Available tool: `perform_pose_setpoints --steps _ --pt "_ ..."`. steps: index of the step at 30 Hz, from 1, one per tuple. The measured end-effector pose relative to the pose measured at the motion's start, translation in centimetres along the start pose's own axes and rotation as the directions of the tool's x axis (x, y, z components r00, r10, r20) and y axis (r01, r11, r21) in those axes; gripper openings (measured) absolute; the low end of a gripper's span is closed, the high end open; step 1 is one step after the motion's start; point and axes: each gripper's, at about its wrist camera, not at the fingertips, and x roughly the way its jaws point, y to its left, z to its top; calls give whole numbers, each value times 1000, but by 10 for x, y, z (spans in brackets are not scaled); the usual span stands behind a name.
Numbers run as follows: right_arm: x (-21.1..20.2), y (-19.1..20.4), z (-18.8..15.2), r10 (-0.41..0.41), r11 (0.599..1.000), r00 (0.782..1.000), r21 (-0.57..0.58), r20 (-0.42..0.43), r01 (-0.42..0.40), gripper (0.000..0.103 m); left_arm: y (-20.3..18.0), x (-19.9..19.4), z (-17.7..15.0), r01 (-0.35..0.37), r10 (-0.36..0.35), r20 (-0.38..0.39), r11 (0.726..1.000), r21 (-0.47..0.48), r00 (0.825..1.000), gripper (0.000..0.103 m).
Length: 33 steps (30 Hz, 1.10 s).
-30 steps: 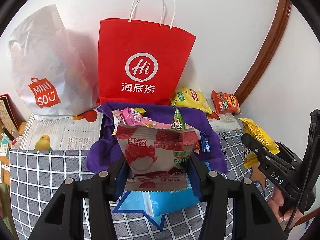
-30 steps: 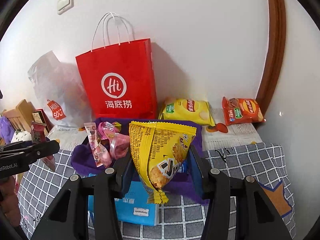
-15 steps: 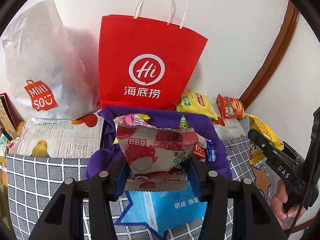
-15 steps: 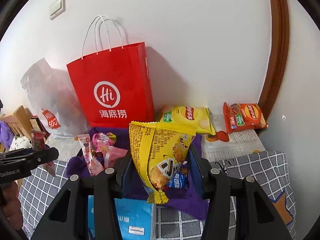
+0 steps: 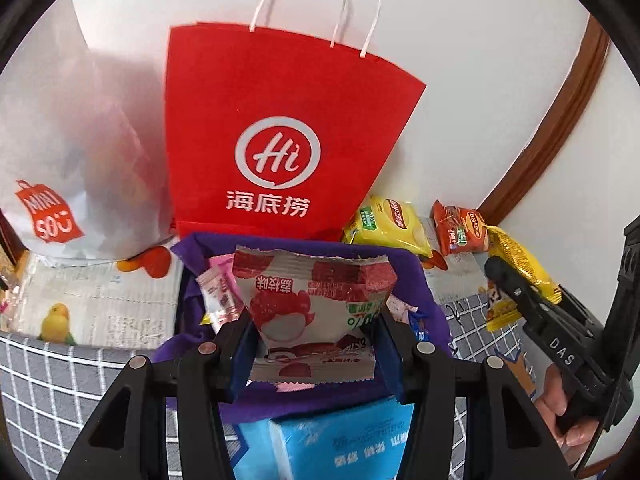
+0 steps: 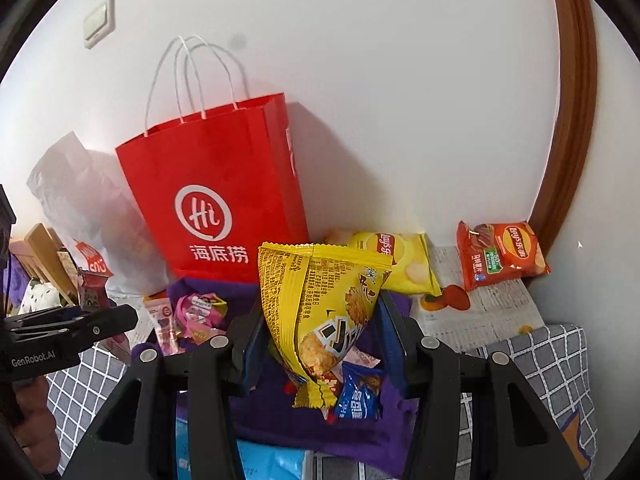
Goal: Organize snacks
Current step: 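Lower both snacks over the towel and open the right tool to drop the yellow bag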
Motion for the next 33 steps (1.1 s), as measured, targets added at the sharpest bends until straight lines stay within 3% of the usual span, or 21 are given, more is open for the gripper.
perform_pose_setpoints --steps 16,33 --pt "81 -13 -24 -41 998 981 -45 -187 33 50 2 70 -4 12 -11 -108 1000 9 994 50" --pt "118 -7 -47 -37 997 954 -82 -299 12 50 3 115 -19 40 -42 -200 999 -14 979 50"
